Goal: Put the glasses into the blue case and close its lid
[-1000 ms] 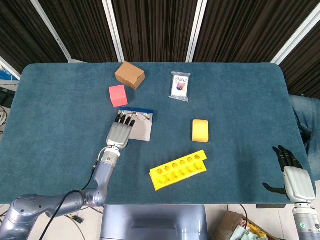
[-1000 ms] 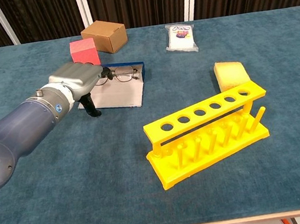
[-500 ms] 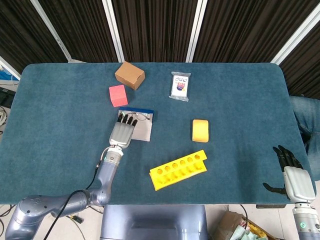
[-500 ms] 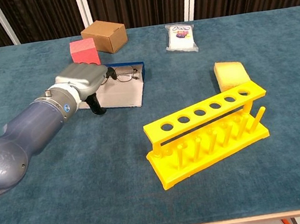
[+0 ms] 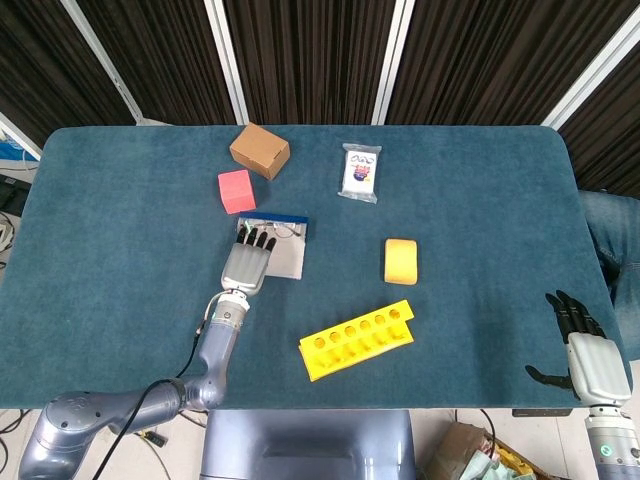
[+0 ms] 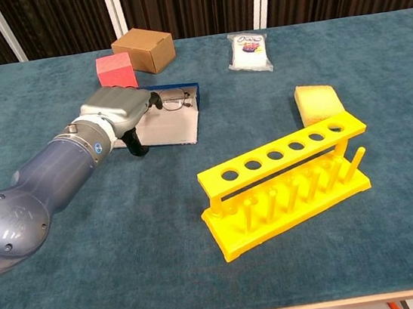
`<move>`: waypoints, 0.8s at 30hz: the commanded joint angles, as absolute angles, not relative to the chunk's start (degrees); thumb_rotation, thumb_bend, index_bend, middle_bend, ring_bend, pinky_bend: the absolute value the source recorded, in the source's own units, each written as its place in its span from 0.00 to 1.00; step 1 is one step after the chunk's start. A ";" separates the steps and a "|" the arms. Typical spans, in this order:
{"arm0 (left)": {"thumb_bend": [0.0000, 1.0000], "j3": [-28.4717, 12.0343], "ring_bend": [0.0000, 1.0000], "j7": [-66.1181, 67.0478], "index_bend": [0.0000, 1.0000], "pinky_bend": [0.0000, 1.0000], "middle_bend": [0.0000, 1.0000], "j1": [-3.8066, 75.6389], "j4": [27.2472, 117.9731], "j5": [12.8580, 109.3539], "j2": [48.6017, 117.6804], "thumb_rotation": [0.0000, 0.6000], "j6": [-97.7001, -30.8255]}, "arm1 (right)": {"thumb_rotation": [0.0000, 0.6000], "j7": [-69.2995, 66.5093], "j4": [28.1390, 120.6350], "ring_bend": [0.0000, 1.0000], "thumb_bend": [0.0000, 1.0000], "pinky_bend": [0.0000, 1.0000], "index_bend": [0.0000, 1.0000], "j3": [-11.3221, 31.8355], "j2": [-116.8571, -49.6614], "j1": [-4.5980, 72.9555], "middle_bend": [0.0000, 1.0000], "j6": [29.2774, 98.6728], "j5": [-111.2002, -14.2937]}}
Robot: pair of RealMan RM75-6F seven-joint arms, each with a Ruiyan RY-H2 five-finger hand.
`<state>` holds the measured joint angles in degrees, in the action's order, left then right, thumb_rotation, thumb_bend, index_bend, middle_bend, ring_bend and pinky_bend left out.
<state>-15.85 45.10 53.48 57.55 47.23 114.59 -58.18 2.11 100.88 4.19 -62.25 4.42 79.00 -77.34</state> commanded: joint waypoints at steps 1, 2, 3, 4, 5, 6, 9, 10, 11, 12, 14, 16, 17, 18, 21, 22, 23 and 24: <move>0.32 -15.90 0.07 45.20 0.21 0.10 0.17 53.53 57.32 47.39 114.72 1.00 -58.19 | 1.00 2.11 100.89 0.00 0.00 0.18 0.00 4.19 -62.23 4.43 0.00 78.97 -77.31; 0.33 -15.97 0.07 45.26 0.22 0.10 0.17 53.57 57.18 47.41 114.81 1.00 -58.16 | 1.00 2.11 100.91 0.00 0.00 0.18 0.00 4.19 -62.22 4.43 0.00 78.96 -77.29; 0.35 -16.06 0.07 45.30 0.23 0.10 0.17 53.60 57.11 47.38 114.88 1.00 -58.14 | 1.00 2.08 100.93 0.00 0.00 0.18 0.00 4.20 -62.22 4.43 0.00 78.94 -77.27; 0.36 -16.20 0.07 45.32 0.24 0.10 0.17 53.66 57.02 47.37 114.99 1.00 -58.12 | 1.00 2.01 100.97 0.00 0.00 0.18 0.00 4.21 -62.21 4.42 0.00 78.93 -77.22; 0.37 -16.36 0.07 45.35 0.25 0.10 0.17 53.77 56.93 47.40 115.07 1.00 -58.11 | 1.00 1.95 100.98 0.00 0.00 0.18 0.00 4.24 -62.21 4.41 0.00 78.97 -77.21; 0.38 -16.49 0.07 45.42 0.26 0.10 0.17 53.86 56.83 47.42 115.14 1.00 -58.17 | 1.00 1.94 100.98 0.00 0.00 0.18 0.00 4.26 -62.20 4.41 0.00 78.99 -77.22; 0.41 -17.12 0.07 45.79 0.28 0.10 0.17 54.30 56.32 47.37 115.48 1.00 -58.43 | 1.00 2.01 100.97 0.00 0.00 0.18 0.00 4.22 -62.16 4.42 0.00 78.87 -77.13; 0.41 -17.48 0.07 45.85 0.29 0.10 0.17 54.50 56.12 47.31 115.64 1.00 -58.55 | 1.00 2.03 101.01 0.00 0.00 0.18 0.00 4.20 -62.12 4.43 0.00 78.80 -77.07; 0.42 -17.71 0.07 45.86 0.29 0.10 0.17 54.63 55.99 47.30 115.73 1.00 -58.66 | 1.00 2.06 101.00 0.00 0.00 0.18 0.00 4.20 -62.11 4.43 0.00 78.82 -77.08; 0.42 -17.91 0.07 45.86 0.29 0.10 0.17 54.75 55.86 47.36 115.81 1.00 -58.78 | 1.00 2.08 100.98 0.00 0.00 0.18 0.00 4.21 -62.12 4.43 0.00 78.86 -77.12; 0.42 -18.28 0.07 45.89 0.29 0.10 0.17 55.02 55.50 47.54 115.98 1.00 -59.04 | 1.00 2.08 100.98 0.00 0.00 0.18 0.00 4.22 -62.15 4.42 0.00 78.90 -77.12; 0.42 -18.69 0.07 45.88 0.29 0.10 0.17 55.28 55.15 47.62 116.16 1.00 -59.24 | 1.00 2.08 101.01 0.00 0.00 0.18 0.00 4.20 -62.13 4.42 0.00 78.83 -77.04; 0.42 -19.01 0.07 45.81 0.29 0.10 0.17 55.50 54.91 47.67 116.28 1.00 -59.30 | 1.00 2.07 101.03 0.00 0.00 0.18 0.00 4.20 -62.12 4.42 0.00 78.80 -76.99; 0.42 -19.39 0.07 45.70 0.29 0.10 0.17 55.82 54.59 47.74 116.44 1.00 -59.30 | 1.00 2.10 101.05 0.00 0.00 0.18 0.00 4.21 -62.11 4.43 0.00 78.77 -76.95; 0.42 -20.09 0.07 45.77 0.29 0.10 0.17 56.65 53.54 47.86 116.94 1.00 -59.17 | 1.00 2.12 101.09 0.00 0.00 0.18 0.00 4.20 -62.09 4.43 0.00 78.73 -76.86; 0.42 -20.42 0.07 45.90 0.29 0.10 0.17 57.02 53.00 47.76 117.23 1.00 -59.04 | 1.00 2.13 101.11 0.00 0.00 0.18 0.00 4.21 -62.08 4.43 0.00 78.71 -76.82; 0.42 -20.83 0.07 45.96 0.29 0.10 0.17 57.42 52.44 47.59 117.56 1.00 -58.90 | 1.00 2.12 101.11 0.00 0.00 0.18 0.00 4.22 -62.07 4.42 0.00 78.71 -76.77; 0.42 -21.13 0.07 45.95 0.29 0.10 0.17 57.64 52.05 47.44 117.80 1.00 -58.83 | 1.00 2.11 101.12 0.00 0.00 0.18 0.00 4.23 -62.07 4.41 0.00 78.72 -76.76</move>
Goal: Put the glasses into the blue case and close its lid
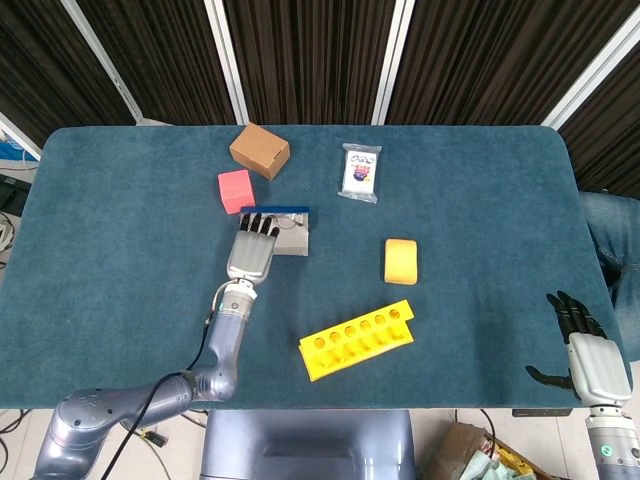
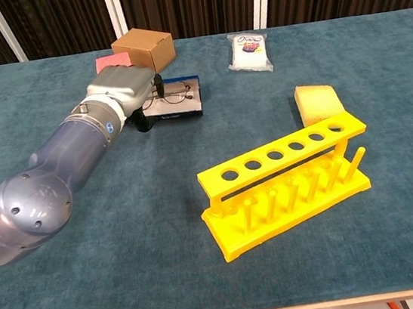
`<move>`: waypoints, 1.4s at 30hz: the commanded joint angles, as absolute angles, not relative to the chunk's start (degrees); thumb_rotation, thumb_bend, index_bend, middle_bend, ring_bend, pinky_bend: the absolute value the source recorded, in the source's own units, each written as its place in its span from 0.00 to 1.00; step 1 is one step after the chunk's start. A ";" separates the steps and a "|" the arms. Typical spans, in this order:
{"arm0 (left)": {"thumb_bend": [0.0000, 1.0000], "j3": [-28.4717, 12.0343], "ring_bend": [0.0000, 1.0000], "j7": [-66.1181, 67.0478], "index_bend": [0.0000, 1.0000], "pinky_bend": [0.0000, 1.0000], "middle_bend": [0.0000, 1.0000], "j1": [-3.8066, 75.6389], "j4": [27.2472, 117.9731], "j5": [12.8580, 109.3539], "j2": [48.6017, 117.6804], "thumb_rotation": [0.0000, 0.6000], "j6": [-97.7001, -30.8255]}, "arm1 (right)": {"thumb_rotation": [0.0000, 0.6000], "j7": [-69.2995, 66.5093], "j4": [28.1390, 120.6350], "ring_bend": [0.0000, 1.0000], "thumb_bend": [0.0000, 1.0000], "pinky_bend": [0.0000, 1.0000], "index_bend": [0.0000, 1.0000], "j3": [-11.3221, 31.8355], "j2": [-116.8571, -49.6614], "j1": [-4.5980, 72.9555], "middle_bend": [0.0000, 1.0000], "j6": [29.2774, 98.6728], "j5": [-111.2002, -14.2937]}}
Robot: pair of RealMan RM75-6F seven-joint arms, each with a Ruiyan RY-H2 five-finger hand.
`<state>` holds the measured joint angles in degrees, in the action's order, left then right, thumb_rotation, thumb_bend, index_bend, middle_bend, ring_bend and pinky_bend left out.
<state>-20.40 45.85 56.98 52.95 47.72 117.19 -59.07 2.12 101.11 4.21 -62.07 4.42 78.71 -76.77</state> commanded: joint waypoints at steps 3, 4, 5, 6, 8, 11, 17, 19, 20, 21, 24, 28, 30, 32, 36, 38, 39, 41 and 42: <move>0.42 -21.98 0.07 45.50 0.30 0.10 0.17 58.24 50.55 46.92 118.73 1.00 -58.33 | 1.00 2.06 101.12 0.00 0.00 0.18 0.00 4.26 -62.05 4.39 0.00 78.74 -76.68; 0.42 -21.99 0.07 45.24 0.30 0.10 0.17 58.28 50.24 46.98 118.93 1.00 -58.22 | 1.00 2.04 101.14 0.00 0.00 0.18 0.00 4.26 -62.04 4.40 0.00 78.71 -76.65; 0.42 -21.88 0.07 44.82 0.31 0.10 0.18 58.27 49.83 47.18 119.19 1.00 -58.05 | 1.00 1.99 101.17 0.00 0.00 0.18 0.00 4.25 -62.04 4.39 0.00 78.65 -76.57; 0.41 -21.64 0.07 44.43 0.32 0.10 0.18 58.18 49.50 47.44 119.40 1.00 -57.85 | 1.00 1.99 101.20 0.00 0.00 0.18 0.00 4.27 -62.01 4.42 0.00 78.59 -76.52; 0.41 -21.33 0.07 43.89 0.34 0.10 0.18 58.02 49.05 47.82 119.64 1.00 -57.62 | 1.00 2.03 101.24 0.00 0.00 0.18 0.00 4.27 -62.01 4.45 0.00 78.49 -76.42; 0.42 -21.19 0.07 43.04 0.36 0.10 0.18 57.83 48.50 48.34 119.96 1.00 -57.58 | 1.00 2.05 101.37 0.00 0.00 0.18 0.00 4.26 -61.99 4.48 0.00 78.28 -76.17; 0.41 -20.98 0.07 41.55 0.39 0.09 0.19 57.44 47.46 49.50 120.47 1.00 -58.01 | 1.00 2.04 101.63 0.00 0.00 0.18 0.00 4.29 -61.85 4.51 0.00 78.06 -75.83; 0.41 -20.81 0.07 41.15 0.40 0.09 0.19 57.22 47.33 49.91 120.51 1.00 -58.11 | 1.00 1.98 101.74 0.00 0.00 0.18 0.00 4.30 -61.79 4.53 0.00 77.90 -75.65; 0.41 -20.75 0.07 40.90 0.41 0.09 0.19 57.11 47.31 50.16 120.51 1.00 -58.18 | 1.00 2.03 101.78 0.00 0.00 0.18 0.00 4.27 -61.76 4.56 0.00 77.80 -75.60; 0.41 -20.70 0.07 40.71 0.41 0.09 0.19 57.02 47.29 50.41 120.50 1.00 -58.29 | 1.00 2.06 101.84 0.00 0.00 0.18 0.00 4.26 -61.74 4.57 0.00 77.72 -75.55; 0.42 -20.65 0.07 40.28 0.44 0.09 0.21 56.81 47.16 50.87 120.50 1.00 -58.44 | 1.00 2.15 101.96 0.00 0.00 0.18 0.00 4.28 -61.72 4.60 0.00 77.67 -75.42; 0.41 -20.62 0.07 39.79 0.47 0.09 0.21 56.39 46.96 51.11 120.50 1.00 -58.39 | 1.00 2.19 102.04 0.00 0.00 0.18 0.00 4.41 -61.70 4.62 0.00 77.65 -75.09; 0.42 -20.68 0.07 39.55 0.49 0.09 0.22 56.15 46.86 51.09 120.50 1.00 -58.24 | 1.00 2.24 102.08 0.00 0.00 0.18 0.00 4.42 -61.69 4.64 0.00 77.55 -74.94; 0.42 -20.72 0.07 39.37 0.49 0.09 0.22 56.07 46.72 51.28 120.45 1.00 -58.20 | 1.00 2.38 102.10 0.00 0.00 0.18 0.00 4.42 -61.69 4.68 0.00 77.49 -74.88; 0.42 -20.84 0.07 38.94 0.49 0.09 0.22 56.02 46.65 51.85 120.37 1.00 -58.37 | 1.00 2.53 102.10 0.00 0.00 0.18 0.00 4.46 -61.77 4.73 0.00 77.47 -74.77; 0.42 -20.90 0.07 38.81 0.49 0.09 0.22 55.96 46.67 52.09 120.33 1.00 -58.43 | 1.00 2.62 102.14 0.00 0.00 0.18 0.00 4.48 -61.77 4.76 0.00 77.40 -74.64; 0.42 -20.91 0.07 38.78 0.49 0.09 0.22 55.93 46.71 52.14 120.32 1.00 -58.43 | 1.00 2.64 102.16 0.00 0.00 0.18 0.00 4.49 -61.76 4.76 0.00 77.40 -74.63; 0.41 -20.89 0.07 38.74 0.49 0.09 0.22 55.85 46.76 52.35 120.28 1.00 -58.48 | 1.00 2.69 102.19 0.00 0.00 0.18 0.00 4.47 -61.75 4.77 0.00 77.38 -74.60; 0.41 -20.91 0.07 38.64 0.49 0.09 0.22 55.79 46.82 52.45 120.25 1.00 -58.51 | 1.00 2.70 102.19 0.00 0.00 0.18 0.00 4.47 -61.75 4.77 0.00 77.37 -74.56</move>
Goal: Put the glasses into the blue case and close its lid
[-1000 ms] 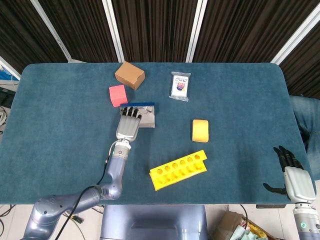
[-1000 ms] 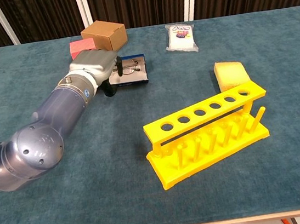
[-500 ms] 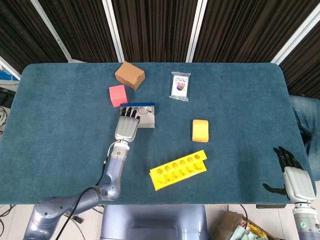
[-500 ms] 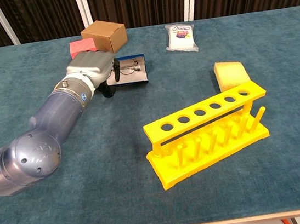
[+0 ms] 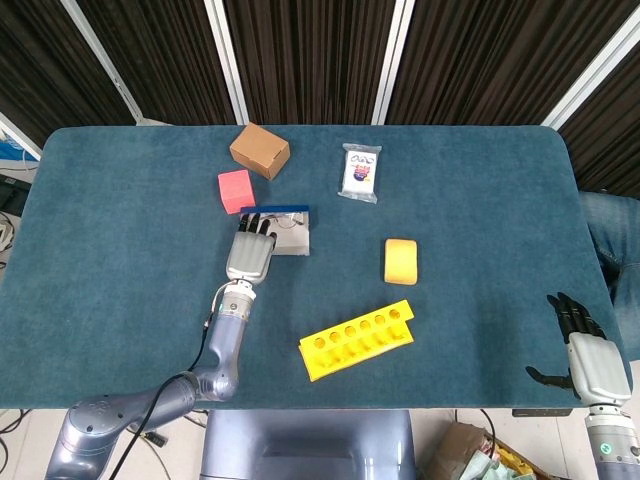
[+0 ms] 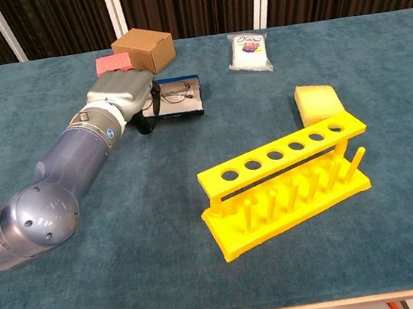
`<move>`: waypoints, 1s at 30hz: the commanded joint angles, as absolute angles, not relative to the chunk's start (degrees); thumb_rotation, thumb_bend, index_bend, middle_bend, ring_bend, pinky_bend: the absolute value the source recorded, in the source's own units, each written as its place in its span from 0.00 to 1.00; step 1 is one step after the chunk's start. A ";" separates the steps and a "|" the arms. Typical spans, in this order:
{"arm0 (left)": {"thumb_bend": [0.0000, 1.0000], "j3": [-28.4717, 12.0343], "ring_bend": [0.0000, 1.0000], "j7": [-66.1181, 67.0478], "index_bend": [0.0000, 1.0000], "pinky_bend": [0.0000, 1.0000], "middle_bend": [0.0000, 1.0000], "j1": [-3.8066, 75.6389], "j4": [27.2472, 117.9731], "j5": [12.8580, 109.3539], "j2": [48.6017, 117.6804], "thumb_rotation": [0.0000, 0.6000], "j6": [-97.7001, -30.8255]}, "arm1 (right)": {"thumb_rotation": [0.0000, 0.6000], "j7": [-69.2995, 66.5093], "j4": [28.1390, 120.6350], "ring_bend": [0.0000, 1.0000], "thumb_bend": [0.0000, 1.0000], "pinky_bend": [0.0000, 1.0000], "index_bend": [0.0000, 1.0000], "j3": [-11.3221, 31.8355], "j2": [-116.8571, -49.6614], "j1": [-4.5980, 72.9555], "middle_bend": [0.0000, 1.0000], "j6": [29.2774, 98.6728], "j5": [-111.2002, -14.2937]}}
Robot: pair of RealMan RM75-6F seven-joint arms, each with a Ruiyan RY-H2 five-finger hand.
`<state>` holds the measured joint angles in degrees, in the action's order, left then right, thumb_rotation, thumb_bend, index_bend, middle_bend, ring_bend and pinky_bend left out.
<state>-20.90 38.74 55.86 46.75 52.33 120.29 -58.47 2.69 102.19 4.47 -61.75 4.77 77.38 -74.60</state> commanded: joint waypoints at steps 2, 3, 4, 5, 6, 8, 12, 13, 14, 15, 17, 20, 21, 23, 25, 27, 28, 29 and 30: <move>0.41 -20.90 0.07 38.57 0.50 0.09 0.22 55.67 46.86 52.64 120.18 1.00 -58.62 | 1.00 2.73 102.22 0.00 0.00 0.18 0.00 4.48 -61.72 4.77 0.00 77.36 -74.53; 0.41 -20.89 0.07 38.58 0.50 0.09 0.22 55.60 46.86 52.73 120.13 1.00 -58.66 | 1.00 2.75 102.24 0.00 0.00 0.18 0.00 4.47 -61.70 4.78 0.00 77.31 -74.46; 0.41 -20.90 0.07 38.60 0.50 0.09 0.22 55.56 46.86 52.76 120.11 1.00 -58.67 | 1.00 2.76 102.26 0.00 0.00 0.18 0.00 4.45 -61.68 4.79 0.00 77.24 -74.40; 0.41 -20.96 0.07 38.60 0.51 0.09 0.23 55.48 46.87 52.74 120.06 1.00 -58.65 | 1.00 2.76 102.32 0.00 0.00 0.18 0.00 4.44 -61.65 4.80 0.00 77.14 -74.28; 0.41 -21.05 0.07 38.53 0.51 0.09 0.23 55.44 46.92 52.69 120.03 1.00 -58.61 | 1.00 2.76 102.36 0.00 0.00 0.18 0.00 4.45 -61.63 4.81 0.00 77.10 -74.23; 0.41 -21.28 0.07 38.27 0.53 0.09 0.24 55.36 47.08 52.65 119.96 1.00 -58.57 | 1.00 2.90 102.39 0.00 0.00 0.18 0.00 4.44 -61.60 4.82 0.00 77.20 -74.36; 0.42 -21.21 0.07 38.05 0.57 0.09 0.24 55.23 47.05 53.10 119.93 1.00 -58.73 | 1.00 3.07 102.50 0.00 0.00 0.18 0.00 4.36 -61.60 4.80 0.00 77.16 -74.28; 0.42 -21.24 0.07 38.05 0.57 0.09 0.25 55.21 47.02 53.12 119.96 1.00 -58.76 | 1.00 3.10 102.51 0.00 0.00 0.18 0.00 4.40 -61.59 4.81 0.00 77.16 -74.23; 0.42 -21.27 0.07 38.05 0.58 0.09 0.25 55.18 46.95 53.15 119.99 1.00 -58.80 | 1.00 3.11 102.51 0.00 0.00 0.18 0.00 4.43 -61.59 4.83 0.00 77.16 -74.18; 0.42 -21.26 0.07 38.03 0.58 0.09 0.25 55.15 46.87 53.20 120.03 1.00 -58.80 | 1.00 3.13 102.52 0.00 0.00 0.18 0.00 4.46 -61.59 4.83 0.00 77.19 -74.15; 0.43 -21.28 0.07 38.01 0.59 0.09 0.25 55.06 46.71 53.22 120.09 1.00 -58.79 | 1.00 3.16 102.53 0.00 0.00 0.18 0.00 4.46 -61.60 4.83 0.00 77.19 -74.09; 0.43 -21.25 0.07 37.87 0.59 0.09 0.25 54.68 47.06 53.29 119.95 1.00 -58.93 | 1.00 3.13 102.51 0.00 0.00 0.18 0.00 4.50 -61.61 4.82 0.00 77.28 -74.14; 0.43 -21.22 0.07 37.88 0.59 0.09 0.25 54.50 47.38 53.29 119.79 1.00 -59.00 | 1.00 3.10 102.51 0.00 0.00 0.18 0.00 4.50 -61.62 4.82 0.00 77.30 -74.15; 0.43 -20.93 0.07 38.24 0.59 0.09 0.25 53.63 49.19 53.30 118.79 1.00 -59.49 | 1.00 3.03 102.55 0.00 0.00 0.18 0.00 4.49 -61.61 4.83 0.00 77.24 -74.12; 0.43 -20.56 0.07 38.36 0.59 0.09 0.25 52.25 52.14 53.25 117.25 1.00 -60.26 | 1.00 2.94 102.57 0.00 0.00 0.18 0.00 4.48 -61.57 4.83 0.00 77.22 -74.15; 0.43 -19.89 0.07 38.85 0.59 0.08 0.25 50.50 56.30 53.13 115.01 1.00 -61.16 | 1.00 2.84 102.60 0.00 0.00 0.18 0.00 4.46 -61.53 4.85 0.00 77.18 -74.22; 0.43 -19.57 0.07 39.12 0.59 0.09 0.25 49.73 58.18 53.13 113.98 1.00 -61.65 | 1.00 2.79 102.62 0.00 0.00 0.18 0.00 4.45 -61.51 4.85 0.00 77.14 -74.23; 0.43 -19.16 0.07 39.36 0.59 0.09 0.25 48.86 60.30 53.21 112.82 1.00 -62.28 | 1.00 2.75 102.65 0.00 0.00 0.18 0.00 4.43 -61.50 4.85 0.00 77.11 -74.24; 0.43 -18.57 0.07 39.62 0.59 0.09 0.25 47.89 62.61 53.43 111.50 1.00 -63.00 | 1.00 2.70 102.69 0.00 0.00 0.18 0.00 4.41 -61.48 4.85 0.00 77.09 -74.27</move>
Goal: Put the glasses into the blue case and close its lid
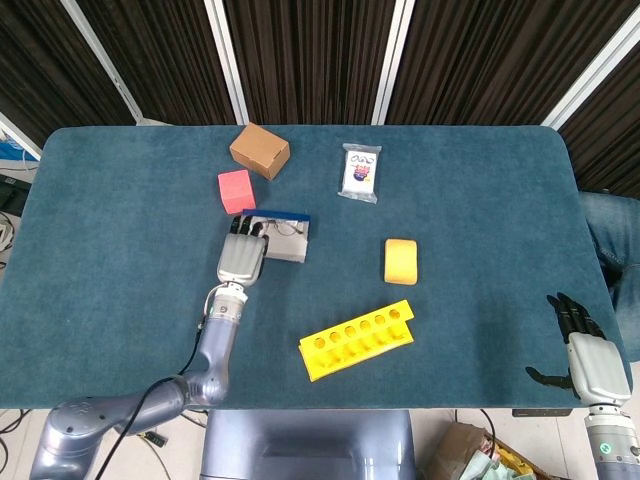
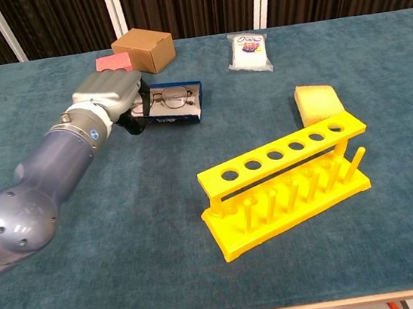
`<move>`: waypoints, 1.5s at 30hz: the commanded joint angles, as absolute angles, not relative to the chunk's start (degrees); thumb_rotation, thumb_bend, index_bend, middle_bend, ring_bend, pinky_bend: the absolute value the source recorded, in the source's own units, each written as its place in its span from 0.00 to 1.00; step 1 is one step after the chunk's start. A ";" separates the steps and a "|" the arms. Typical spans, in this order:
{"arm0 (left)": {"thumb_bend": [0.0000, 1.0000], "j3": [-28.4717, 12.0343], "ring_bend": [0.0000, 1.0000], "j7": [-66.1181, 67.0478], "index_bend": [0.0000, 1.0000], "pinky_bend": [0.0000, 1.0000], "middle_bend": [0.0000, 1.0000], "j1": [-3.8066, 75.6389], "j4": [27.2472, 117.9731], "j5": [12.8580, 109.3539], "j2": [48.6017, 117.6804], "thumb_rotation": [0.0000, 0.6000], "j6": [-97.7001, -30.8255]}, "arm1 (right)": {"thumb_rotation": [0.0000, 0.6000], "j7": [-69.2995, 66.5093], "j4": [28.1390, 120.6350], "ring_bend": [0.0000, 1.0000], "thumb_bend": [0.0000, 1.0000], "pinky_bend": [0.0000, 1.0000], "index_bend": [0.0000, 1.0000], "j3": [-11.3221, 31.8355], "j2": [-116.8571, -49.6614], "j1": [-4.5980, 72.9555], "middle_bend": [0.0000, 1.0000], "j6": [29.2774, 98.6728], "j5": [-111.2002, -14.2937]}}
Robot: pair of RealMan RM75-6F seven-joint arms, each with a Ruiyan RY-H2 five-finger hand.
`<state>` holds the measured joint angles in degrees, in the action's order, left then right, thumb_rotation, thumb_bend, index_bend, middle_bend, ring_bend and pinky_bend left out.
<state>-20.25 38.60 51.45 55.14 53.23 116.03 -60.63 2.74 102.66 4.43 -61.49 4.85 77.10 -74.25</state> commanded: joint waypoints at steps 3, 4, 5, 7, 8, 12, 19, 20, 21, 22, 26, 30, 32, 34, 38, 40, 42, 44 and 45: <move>0.43 -16.03 0.07 41.41 0.59 0.09 0.25 44.40 71.05 53.98 106.28 1.00 -65.46 | 1.00 2.55 102.78 0.00 0.00 0.18 0.00 4.41 -61.41 4.83 0.00 77.15 -74.38; 0.43 -15.45 0.07 41.87 0.59 0.09 0.25 43.41 73.58 53.80 104.71 1.00 -66.08 | 1.00 2.52 102.80 0.00 0.00 0.18 0.00 4.39 -61.40 4.82 0.00 77.15 -74.40; 0.43 -15.12 0.07 42.10 0.59 0.09 0.25 42.85 74.98 53.69 103.80 1.00 -66.44 | 1.00 2.50 102.81 0.00 0.00 0.18 0.00 4.37 -61.38 4.81 0.00 77.15 -74.41; 0.43 -14.39 0.07 42.54 0.59 0.09 0.25 41.73 77.71 53.41 101.94 1.00 -67.04 | 1.00 2.49 102.85 0.00 0.00 0.18 0.00 4.32 -61.36 4.80 0.00 77.17 -74.51; 0.43 -14.05 0.07 42.80 0.59 0.08 0.25 41.23 78.93 53.01 101.12 1.00 -67.15 | 1.00 2.50 102.84 0.00 0.00 0.18 0.00 4.30 -61.35 4.78 0.00 77.22 -74.56; 0.43 -13.72 0.07 43.70 0.59 0.08 0.24 40.70 81.46 51.26 99.51 1.00 -66.67 | 1.00 2.62 102.82 0.00 0.00 0.18 0.00 4.27 -61.36 4.80 0.00 77.12 -74.45; 0.43 -14.98 0.07 44.85 0.59 0.08 0.24 42.64 82.45 51.26 100.17 1.00 -66.82 | 1.00 2.67 102.85 0.00 0.00 0.18 0.00 4.38 -61.41 4.88 0.00 76.98 -74.13; 0.43 -15.09 0.07 45.14 0.59 0.08 0.24 42.91 82.47 51.20 100.33 1.00 -66.82 | 1.00 2.67 102.86 0.00 0.00 0.18 0.00 4.38 -61.40 4.89 0.00 76.95 -74.10; 0.43 -15.31 0.07 45.59 0.59 0.08 0.24 43.32 82.49 51.00 100.57 1.00 -66.83 | 1.00 2.66 102.88 0.00 0.00 0.18 0.00 4.37 -61.39 4.91 0.00 76.90 -74.08; 0.43 -15.47 0.07 45.92 0.59 0.08 0.24 43.57 82.45 50.80 100.73 1.00 -66.85 | 1.00 2.66 102.88 0.00 0.00 0.18 0.00 4.36 -61.38 4.92 0.00 76.87 -74.09; 0.43 -16.33 0.07 47.54 0.59 0.08 0.24 44.99 81.77 49.57 101.59 1.00 -66.68 | 1.00 2.57 102.95 0.00 0.00 0.18 0.00 4.33 -61.33 4.90 0.00 76.86 -74.10; 0.43 -17.68 0.07 49.23 0.59 0.08 0.24 46.53 80.74 47.33 102.26 1.00 -66.31 | 1.00 2.53 103.01 0.00 0.00 0.18 0.00 4.28 -61.25 4.96 0.00 76.62 -73.98; 0.43 -18.24 0.07 49.77 0.59 0.08 0.24 47.16 80.14 46.62 102.47 1.00 -66.33 | 1.00 2.56 103.02 0.00 0.00 0.18 0.00 4.29 -61.26 4.98 0.00 76.64 -73.99; 0.43 -18.80 0.07 50.00 0.59 0.08 0.24 47.72 79.56 45.87 102.74 1.00 -66.28 | 1.00 2.50 103.07 0.00 0.00 0.18 0.00 4.28 -61.25 4.98 0.00 76.53 -73.85; 0.43 -19.96 0.07 50.47 0.59 0.08 0.24 49.08 77.48 44.36 103.40 1.00 -65.93 | 1.00 2.60 103.19 0.00 0.00 0.18 0.00 4.25 -61.20 5.01 0.00 76.44 -73.79; 0.43 -20.41 0.07 50.53 0.59 0.08 0.24 49.63 76.48 43.60 103.71 1.00 -65.64 | 1.00 2.66 103.21 0.00 0.00 0.18 0.00 4.23 -61.18 5.01 0.00 76.42 -73.73; 0.43 -20.71 0.07 50.50 0.59 0.08 0.24 50.10 75.47 42.99 104.06 1.00 -65.38 | 1.00 2.70 103.23 0.00 0.00 0.18 0.00 4.24 -61.17 5.00 0.00 76.42 -73.67; 0.43 -20.88 0.07 50.49 0.59 0.08 0.24 50.50 74.56 42.35 104.41 1.00 -65.08 | 1.00 2.75 103.25 0.00 0.00 0.18 0.00 4.23 -61.15 5.03 0.00 76.36 -73.59; 0.43 -20.91 0.07 50.50 0.59 0.08 0.24 50.74 74.07 42.09 104.59 1.00 -64.91 | 1.00 2.76 103.27 0.00 0.00 0.18 0.00 4.22 -61.14 5.04 0.00 76.31 -73.54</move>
